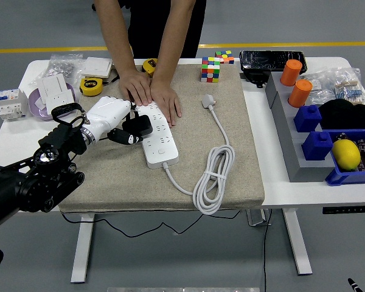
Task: Pick up the plug,place it near the board,insert it into the board,press the button
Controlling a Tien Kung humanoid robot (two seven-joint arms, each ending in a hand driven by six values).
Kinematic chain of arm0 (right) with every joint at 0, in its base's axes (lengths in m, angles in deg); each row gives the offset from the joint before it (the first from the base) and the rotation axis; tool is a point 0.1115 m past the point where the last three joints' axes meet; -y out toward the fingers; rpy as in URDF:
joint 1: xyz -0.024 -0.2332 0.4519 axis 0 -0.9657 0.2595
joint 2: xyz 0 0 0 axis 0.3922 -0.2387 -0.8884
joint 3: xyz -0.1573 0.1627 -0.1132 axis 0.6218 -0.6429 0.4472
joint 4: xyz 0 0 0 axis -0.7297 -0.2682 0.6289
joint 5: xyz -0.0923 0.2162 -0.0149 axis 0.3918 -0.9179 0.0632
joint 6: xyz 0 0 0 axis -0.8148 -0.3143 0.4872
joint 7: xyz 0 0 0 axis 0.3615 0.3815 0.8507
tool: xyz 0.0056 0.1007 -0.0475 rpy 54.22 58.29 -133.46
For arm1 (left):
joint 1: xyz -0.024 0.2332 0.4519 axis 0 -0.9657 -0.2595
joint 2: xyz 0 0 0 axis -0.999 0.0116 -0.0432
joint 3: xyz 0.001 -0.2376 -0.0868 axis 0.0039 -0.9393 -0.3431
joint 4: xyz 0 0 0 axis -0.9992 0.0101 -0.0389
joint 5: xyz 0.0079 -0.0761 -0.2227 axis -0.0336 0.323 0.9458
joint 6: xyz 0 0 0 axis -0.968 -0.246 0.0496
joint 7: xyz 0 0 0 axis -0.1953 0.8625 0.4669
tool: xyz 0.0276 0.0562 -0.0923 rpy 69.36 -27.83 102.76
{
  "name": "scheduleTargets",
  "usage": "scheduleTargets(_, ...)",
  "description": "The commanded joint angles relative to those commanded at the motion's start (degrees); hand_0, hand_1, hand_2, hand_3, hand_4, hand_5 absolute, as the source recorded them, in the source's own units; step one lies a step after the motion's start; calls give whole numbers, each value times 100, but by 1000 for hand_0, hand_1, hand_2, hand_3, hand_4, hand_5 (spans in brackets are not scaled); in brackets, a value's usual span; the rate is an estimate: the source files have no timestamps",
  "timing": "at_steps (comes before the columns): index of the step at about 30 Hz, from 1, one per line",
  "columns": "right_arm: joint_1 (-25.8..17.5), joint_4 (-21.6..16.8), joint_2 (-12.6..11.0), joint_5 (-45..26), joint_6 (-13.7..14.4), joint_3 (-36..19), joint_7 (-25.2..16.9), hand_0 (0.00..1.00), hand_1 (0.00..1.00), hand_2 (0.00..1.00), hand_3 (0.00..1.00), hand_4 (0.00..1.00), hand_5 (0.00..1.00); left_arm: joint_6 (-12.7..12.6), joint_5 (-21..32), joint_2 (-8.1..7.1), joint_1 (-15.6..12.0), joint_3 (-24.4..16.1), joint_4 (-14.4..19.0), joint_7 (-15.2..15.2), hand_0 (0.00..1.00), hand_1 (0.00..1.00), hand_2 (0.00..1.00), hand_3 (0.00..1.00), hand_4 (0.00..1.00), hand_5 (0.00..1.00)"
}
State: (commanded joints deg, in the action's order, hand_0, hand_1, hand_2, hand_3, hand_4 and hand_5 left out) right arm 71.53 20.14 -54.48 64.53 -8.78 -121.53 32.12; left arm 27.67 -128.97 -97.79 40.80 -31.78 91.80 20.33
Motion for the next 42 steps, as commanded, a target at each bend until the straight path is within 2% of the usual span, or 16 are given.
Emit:
scheduleTargets(12,20,0,-8,-32,0,17,-10,928,850,797,799,998,998,40,-123,-40,62,114,-47,16,617,539,431,487,509,2)
scheduleTargets(38,24,0,-33,-16,-6,22,-4,929,850,797,800,998,998,158,-192,-20,151,399,-114,54,620,540,430,491,512,2)
scheduleTargets(39,22,0,-33,-14,-6,19,-4,929,850,797,800,998,998,164,-196,-18,151,401,-112,53,628,545,448,523,529,2)
scheduleTargets(42,17,0,-32,-11,-8,20,-3,929,850,797,800,998,998,176,-216,-18,151,403,-111,51,628,545,448,523,529,2)
